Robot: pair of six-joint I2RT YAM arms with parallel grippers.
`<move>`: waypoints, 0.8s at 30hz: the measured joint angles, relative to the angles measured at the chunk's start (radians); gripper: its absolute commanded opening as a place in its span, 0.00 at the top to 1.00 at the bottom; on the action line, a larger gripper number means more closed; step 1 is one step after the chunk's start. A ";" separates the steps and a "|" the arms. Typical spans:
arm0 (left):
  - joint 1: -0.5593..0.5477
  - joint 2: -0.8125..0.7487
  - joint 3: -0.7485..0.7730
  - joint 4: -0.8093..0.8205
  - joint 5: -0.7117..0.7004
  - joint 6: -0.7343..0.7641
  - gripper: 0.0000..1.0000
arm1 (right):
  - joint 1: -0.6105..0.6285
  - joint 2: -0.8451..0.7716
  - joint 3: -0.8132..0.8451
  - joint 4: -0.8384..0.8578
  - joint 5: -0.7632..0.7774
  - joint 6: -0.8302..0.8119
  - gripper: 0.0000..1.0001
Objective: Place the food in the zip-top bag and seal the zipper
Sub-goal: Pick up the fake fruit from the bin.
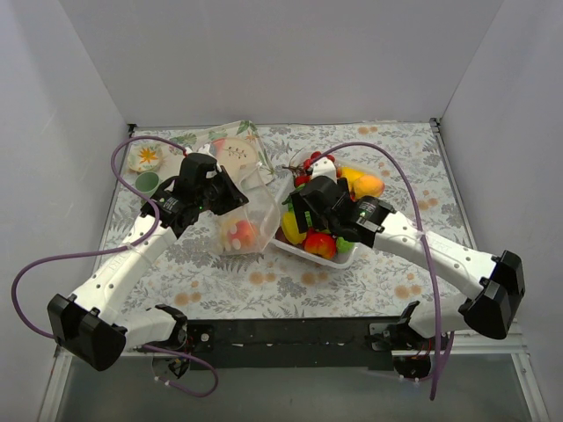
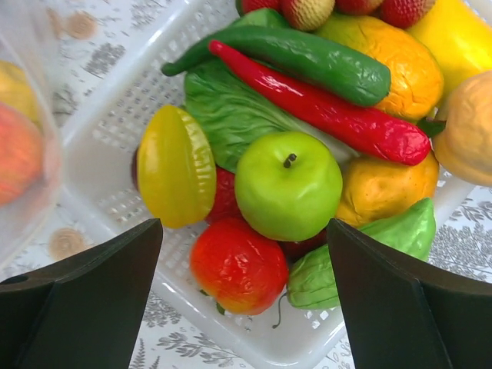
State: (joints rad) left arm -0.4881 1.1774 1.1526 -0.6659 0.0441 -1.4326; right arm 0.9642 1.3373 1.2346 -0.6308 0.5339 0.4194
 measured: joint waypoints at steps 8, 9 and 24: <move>0.000 0.000 0.000 0.001 0.007 0.004 1.00 | -0.010 0.092 -0.040 -0.006 0.097 0.000 0.03; 0.000 0.000 0.000 0.001 0.010 0.004 1.00 | -0.011 0.099 -0.047 -0.006 0.104 0.000 0.03; 0.000 0.000 0.000 0.001 0.025 0.007 1.00 | -0.031 0.181 -0.087 0.054 0.149 -0.007 0.44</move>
State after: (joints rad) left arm -0.4881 1.1774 1.1526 -0.6651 0.0692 -1.4254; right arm 0.9329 1.5181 1.1481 -0.5766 0.6830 0.4126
